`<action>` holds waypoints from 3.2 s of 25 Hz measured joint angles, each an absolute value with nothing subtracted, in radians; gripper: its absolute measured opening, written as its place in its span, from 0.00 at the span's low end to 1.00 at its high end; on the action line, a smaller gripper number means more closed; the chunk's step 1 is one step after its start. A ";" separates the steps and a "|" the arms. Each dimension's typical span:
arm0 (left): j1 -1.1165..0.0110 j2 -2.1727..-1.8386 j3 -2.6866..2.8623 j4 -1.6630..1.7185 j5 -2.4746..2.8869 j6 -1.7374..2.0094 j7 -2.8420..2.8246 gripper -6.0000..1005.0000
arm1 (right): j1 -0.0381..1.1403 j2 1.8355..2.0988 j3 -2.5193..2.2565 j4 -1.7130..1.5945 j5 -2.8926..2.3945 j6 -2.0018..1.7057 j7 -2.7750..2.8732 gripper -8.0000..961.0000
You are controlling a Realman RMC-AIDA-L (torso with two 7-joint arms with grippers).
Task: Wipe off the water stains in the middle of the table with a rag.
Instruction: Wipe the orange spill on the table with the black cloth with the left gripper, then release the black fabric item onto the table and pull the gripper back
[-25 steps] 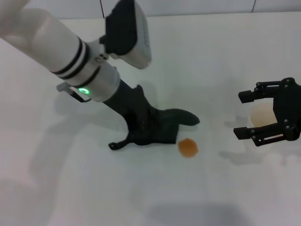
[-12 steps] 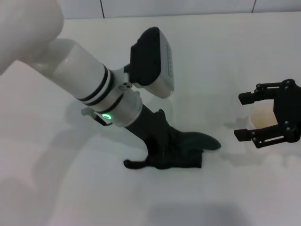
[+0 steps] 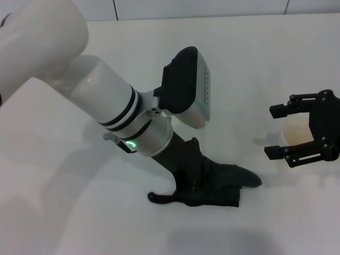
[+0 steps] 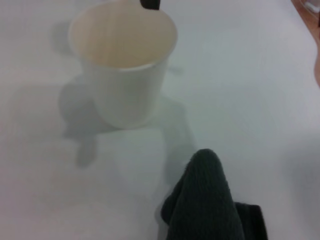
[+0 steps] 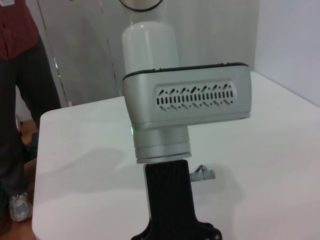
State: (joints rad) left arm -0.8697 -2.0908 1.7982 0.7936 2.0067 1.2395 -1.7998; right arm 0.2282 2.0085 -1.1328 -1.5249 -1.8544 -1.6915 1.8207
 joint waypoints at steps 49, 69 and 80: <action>-0.716 -2.078 1.457 0.865 2.224 1.223 -1.769 0.14 | 0.231 2.010 -1.139 -1.507 -1.835 -1.669 1.827 0.87; -0.553 -2.075 0.954 0.900 2.227 1.392 -1.525 0.18 | 0.244 2.011 -1.178 -1.468 -1.804 -1.579 1.850 0.87; -0.538 -2.074 0.949 0.914 2.219 1.453 -1.566 0.20 | 0.248 2.011 -1.178 -1.468 -1.804 -1.575 1.863 0.87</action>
